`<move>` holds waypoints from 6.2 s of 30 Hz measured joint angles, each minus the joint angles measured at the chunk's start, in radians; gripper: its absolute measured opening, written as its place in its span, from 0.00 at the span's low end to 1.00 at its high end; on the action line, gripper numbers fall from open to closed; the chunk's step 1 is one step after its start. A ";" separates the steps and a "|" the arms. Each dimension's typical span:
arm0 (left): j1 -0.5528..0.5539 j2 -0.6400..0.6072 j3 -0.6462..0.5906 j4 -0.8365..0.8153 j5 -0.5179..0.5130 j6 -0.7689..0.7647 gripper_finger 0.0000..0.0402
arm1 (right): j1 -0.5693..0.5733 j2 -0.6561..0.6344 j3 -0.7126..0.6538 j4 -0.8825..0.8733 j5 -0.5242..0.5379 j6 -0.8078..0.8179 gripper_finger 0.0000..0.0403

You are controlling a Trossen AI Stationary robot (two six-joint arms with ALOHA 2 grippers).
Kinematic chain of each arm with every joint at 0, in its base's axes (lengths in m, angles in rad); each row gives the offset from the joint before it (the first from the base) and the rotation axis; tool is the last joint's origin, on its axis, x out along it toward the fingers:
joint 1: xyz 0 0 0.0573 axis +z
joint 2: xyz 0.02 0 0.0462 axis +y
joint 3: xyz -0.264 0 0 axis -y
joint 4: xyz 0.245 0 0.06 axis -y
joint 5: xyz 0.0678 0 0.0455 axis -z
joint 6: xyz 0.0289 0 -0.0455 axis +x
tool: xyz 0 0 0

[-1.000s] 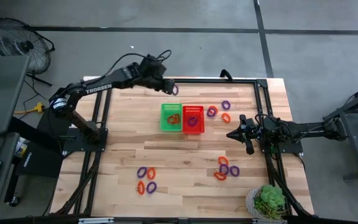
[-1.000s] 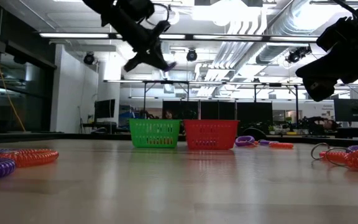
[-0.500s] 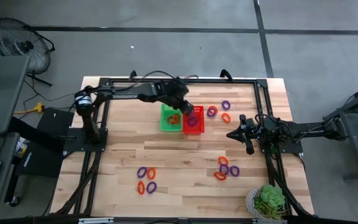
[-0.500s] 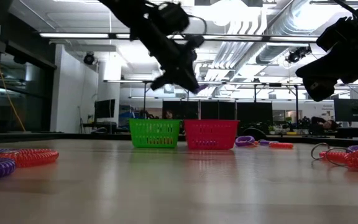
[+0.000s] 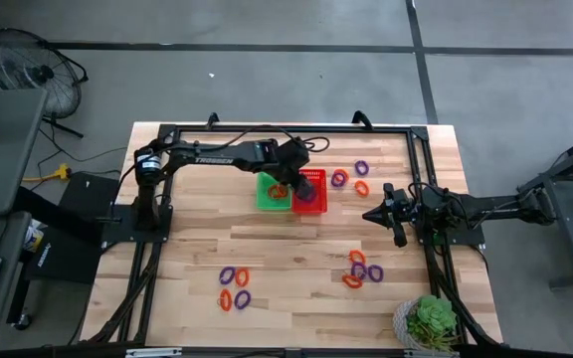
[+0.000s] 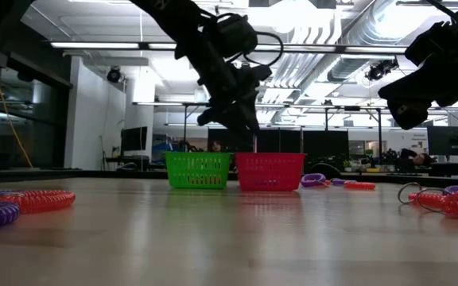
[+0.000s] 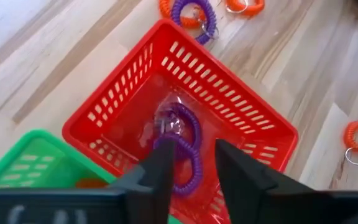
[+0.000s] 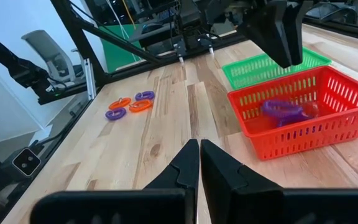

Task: Sort spring keychains
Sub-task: Put the purple spring keychain into the orange bin

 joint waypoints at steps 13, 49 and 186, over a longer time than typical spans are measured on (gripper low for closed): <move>-0.004 -0.090 -0.001 -0.212 0.057 0.168 0.40 | 0.000 0.000 0.000 0.000 0.000 0.000 0.03; -0.507 -1.023 -0.911 -0.235 -0.130 -0.483 0.29 | 0.000 0.000 0.000 0.000 0.000 0.000 0.03; -0.065 -0.033 0.009 -0.045 -0.055 0.041 0.15 | 0.000 0.000 0.000 0.001 0.000 0.000 0.03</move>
